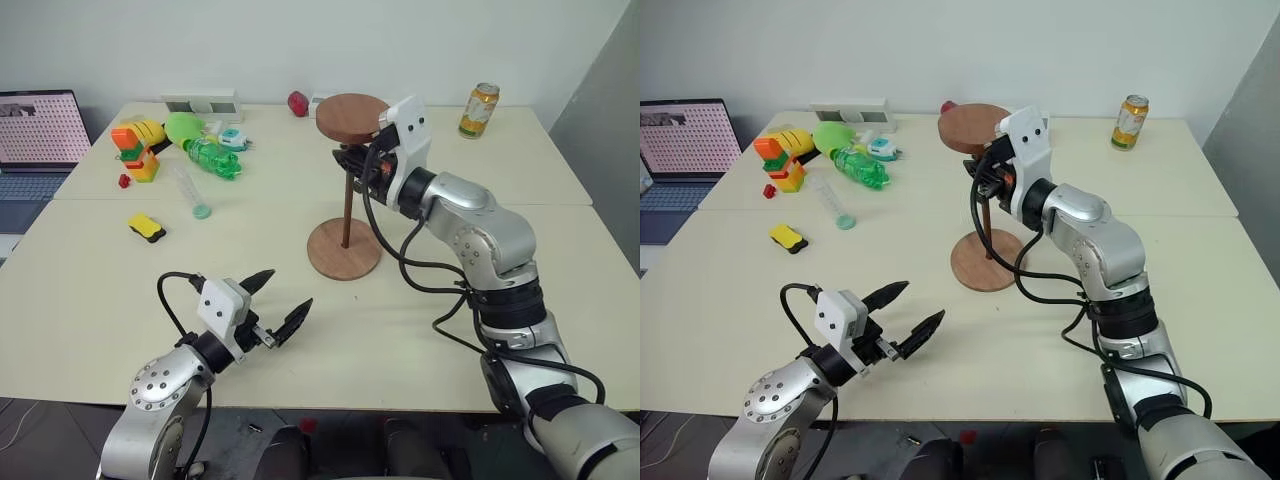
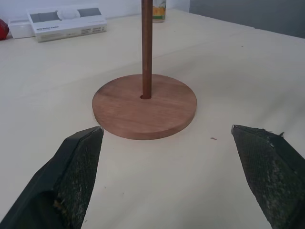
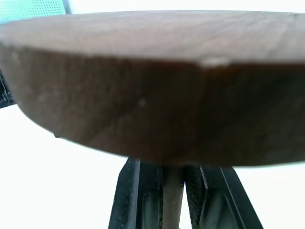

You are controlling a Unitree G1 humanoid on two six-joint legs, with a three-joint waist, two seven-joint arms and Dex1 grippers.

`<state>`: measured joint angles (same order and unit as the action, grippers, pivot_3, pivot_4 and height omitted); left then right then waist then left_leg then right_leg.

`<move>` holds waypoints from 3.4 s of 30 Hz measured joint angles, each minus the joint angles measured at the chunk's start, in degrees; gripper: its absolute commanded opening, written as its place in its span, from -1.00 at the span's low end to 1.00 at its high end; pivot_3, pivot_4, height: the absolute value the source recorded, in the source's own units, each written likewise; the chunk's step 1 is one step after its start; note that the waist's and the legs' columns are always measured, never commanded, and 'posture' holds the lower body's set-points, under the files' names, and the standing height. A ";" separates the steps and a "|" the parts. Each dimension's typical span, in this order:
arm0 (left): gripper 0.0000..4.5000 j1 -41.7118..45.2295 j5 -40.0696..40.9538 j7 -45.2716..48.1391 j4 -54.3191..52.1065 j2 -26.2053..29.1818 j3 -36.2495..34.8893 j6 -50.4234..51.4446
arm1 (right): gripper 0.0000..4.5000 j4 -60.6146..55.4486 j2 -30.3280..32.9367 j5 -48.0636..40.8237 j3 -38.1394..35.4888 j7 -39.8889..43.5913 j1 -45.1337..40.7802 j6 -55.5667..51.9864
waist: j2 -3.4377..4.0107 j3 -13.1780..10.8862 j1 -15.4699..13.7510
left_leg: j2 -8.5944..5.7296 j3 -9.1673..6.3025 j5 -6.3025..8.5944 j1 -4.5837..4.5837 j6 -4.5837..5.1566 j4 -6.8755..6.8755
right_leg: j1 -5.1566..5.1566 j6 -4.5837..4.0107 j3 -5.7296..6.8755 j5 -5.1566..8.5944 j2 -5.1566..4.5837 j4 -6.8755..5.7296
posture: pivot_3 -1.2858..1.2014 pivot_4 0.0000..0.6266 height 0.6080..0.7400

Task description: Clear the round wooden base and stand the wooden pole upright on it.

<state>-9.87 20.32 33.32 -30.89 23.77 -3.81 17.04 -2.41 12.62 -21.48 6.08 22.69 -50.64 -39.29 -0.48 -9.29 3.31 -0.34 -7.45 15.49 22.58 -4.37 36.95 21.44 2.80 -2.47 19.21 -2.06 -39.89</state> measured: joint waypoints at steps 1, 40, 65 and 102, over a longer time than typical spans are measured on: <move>1.00 0.01 0.00 0.00 0.00 0.02 0.00 0.01 | -0.83 0.08 -0.17 0.04 -0.15 -0.02 0.10 0.18 | 0.00 0.00 0.00 | 0.00 0.00 0.00 0.00 0.00 0.00 | 0.00 0.00 0.00 0.00 0.00 0.00 | 0.03 -0.52 1.00; 1.00 -0.12 0.07 -0.19 -0.06 0.31 -0.09 0.35 | -0.83 -1.78 0.06 5.89 3.79 3.47 4.98 7.82 | -0.05 0.08 -0.05 | 0.00 0.03 0.01 -0.59 0.01 -0.05 | -0.52 0.00 -0.06 0.00 0.01 0.01 | 0.03 -0.52 1.00; 1.00 -0.68 0.20 -0.16 -0.21 0.76 -0.68 0.35 | -0.83 -4.03 3.07 3.94 2.97 10.10 3.31 -1.97 | -0.08 0.17 -0.08 | 0.02 -0.07 0.02 -1.22 0.03 -0.31 | -1.26 0.00 0.04 0.01 0.01 0.47 | 0.03 -0.52 1.00; 1.00 3.30 1.83 -1.11 1.91 1.90 -1.47 2.99 | 0.50 8.19 0.94 10.59 5.71 11.14 6.84 2.45 | 0.03 -0.05 -0.07 | 0.06 -0.08 -0.16 0.10 -0.28 -0.82 | 0.10 -0.02 0.12 -0.02 -0.03 0.83 | 0.03 -0.52 1.00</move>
<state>-6.57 22.16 32.21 -28.97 25.67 -5.28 20.03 5.78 13.56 -10.89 11.80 33.82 -43.80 -36.84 -0.44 -9.34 3.24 -0.28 -7.53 15.34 22.68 -4.65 36.13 21.55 2.78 -2.35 19.19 -2.09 -39.06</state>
